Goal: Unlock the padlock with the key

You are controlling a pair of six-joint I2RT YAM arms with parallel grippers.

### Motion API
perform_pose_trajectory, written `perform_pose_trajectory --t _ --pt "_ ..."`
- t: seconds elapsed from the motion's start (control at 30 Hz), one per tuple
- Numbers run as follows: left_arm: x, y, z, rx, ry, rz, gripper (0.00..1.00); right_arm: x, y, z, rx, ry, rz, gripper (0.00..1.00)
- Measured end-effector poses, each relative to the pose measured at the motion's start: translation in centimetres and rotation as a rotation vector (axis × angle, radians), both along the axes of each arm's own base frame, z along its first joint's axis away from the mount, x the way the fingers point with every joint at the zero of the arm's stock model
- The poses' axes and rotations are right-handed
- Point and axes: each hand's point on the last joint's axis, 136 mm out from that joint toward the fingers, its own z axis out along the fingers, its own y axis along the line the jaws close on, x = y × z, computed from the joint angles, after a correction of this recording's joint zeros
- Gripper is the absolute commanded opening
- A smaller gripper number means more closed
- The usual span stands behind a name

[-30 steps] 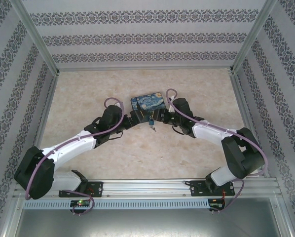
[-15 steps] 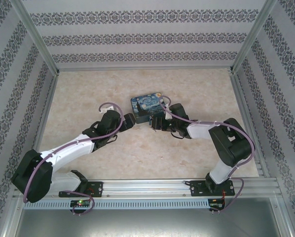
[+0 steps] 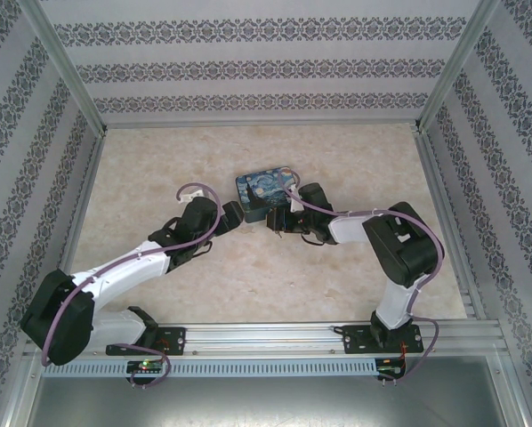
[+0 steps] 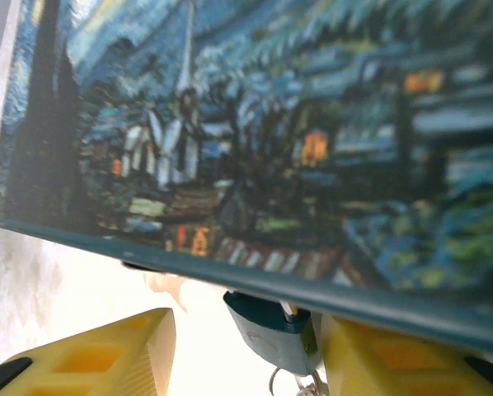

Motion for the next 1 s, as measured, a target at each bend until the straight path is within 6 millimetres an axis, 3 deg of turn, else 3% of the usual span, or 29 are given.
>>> perform_pose_trajectory --t 0.43,0.7,1.0 --pt "-0.6 -1.8 -0.9 -0.065 0.074 -0.062 1.0 0.5 0.3 -0.1 0.016 -0.014 -0.006 0.36" --pt "-1.3 -1.6 -1.6 -0.088 0.142 -0.023 0.99 0.5 0.3 -0.1 0.027 -0.012 -0.016 0.32" --pt "-2.3 -0.1 -2.2 -0.093 0.206 0.072 1.0 0.3 1.1 0.0 0.044 -0.024 -0.01 0.43"
